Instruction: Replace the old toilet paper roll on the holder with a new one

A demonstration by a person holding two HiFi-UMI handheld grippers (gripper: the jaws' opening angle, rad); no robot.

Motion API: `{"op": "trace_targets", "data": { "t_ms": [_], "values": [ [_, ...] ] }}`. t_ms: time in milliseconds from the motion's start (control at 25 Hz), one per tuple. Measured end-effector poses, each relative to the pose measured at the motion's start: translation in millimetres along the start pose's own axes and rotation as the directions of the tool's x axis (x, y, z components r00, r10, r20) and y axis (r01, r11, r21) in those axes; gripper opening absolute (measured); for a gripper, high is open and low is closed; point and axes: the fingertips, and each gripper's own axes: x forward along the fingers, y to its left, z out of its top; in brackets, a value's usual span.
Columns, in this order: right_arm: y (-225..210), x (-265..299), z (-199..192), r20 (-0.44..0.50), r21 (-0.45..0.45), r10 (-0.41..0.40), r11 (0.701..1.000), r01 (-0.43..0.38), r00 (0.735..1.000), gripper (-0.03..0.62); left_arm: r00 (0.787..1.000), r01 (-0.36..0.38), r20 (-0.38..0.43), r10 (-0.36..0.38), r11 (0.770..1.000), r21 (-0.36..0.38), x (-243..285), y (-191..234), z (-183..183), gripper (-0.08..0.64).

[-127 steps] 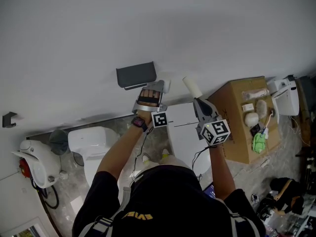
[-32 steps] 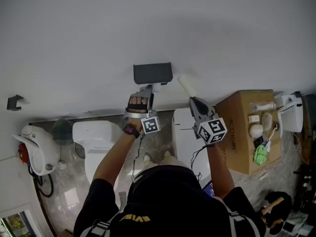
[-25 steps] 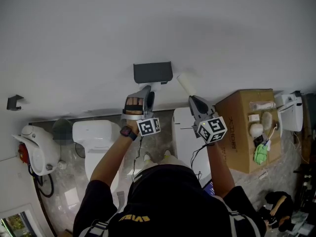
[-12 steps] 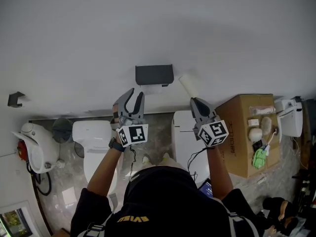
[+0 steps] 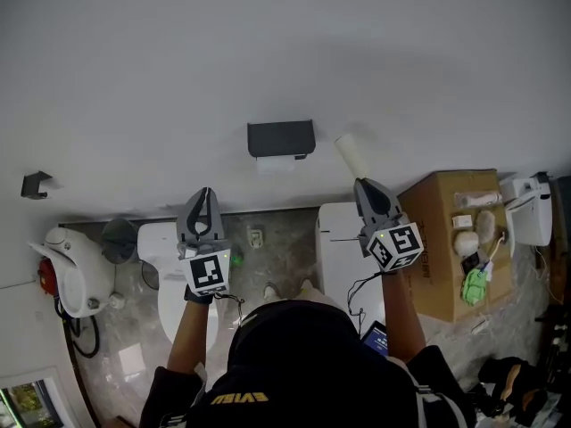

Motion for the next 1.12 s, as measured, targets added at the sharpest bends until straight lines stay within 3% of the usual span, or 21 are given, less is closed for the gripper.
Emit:
{"op": "trace_targets", "data": {
  "t_ms": [160, 320, 400, 680, 920, 1120],
  "values": [
    [7, -10, 12, 0.02, 0.002, -0.016, 1.0, 0.016, 1.0, -0.003, 0.999, -0.049, -0.004, 0.049, 0.994, -0.094, -13, 22, 2, 0.012],
    [14, -22, 25, 0.043, -0.008, -0.025, 1.0, 0.026, 0.999, -0.003, 1.0, -0.027, 0.0, 0.028, 0.975, -0.222, -29, 26, 1, 0.011],
    [19, -27, 32, 0.051, -0.013, -0.036, 0.999, 0.037, 0.998, -0.003, 1.0, -0.011, -0.002, 0.011, 0.969, -0.249, -36, 28, -1, 0.011],
    [43, -44, 47, 0.076, -0.023, -0.062, 0.998, 0.064, 0.995, -0.003, 0.999, 0.034, 0.02, -0.03, 0.975, -0.222, -59, 47, 2, 0.011],
    [74, -73, 63, 0.098, -0.053, -0.045, 0.997, 0.051, 0.994, -0.003, 0.994, 0.104, 0.047, -0.096, 0.971, -0.215, -87, 33, 13, 0.011],
    [80, -101, 74, 0.134, -0.07, -0.002, 0.998, 0.011, 0.991, -0.003, 0.996, 0.084, 0.048, -0.076, 0.973, -0.213, -118, 19, 28, 0.011]
  ]
}}
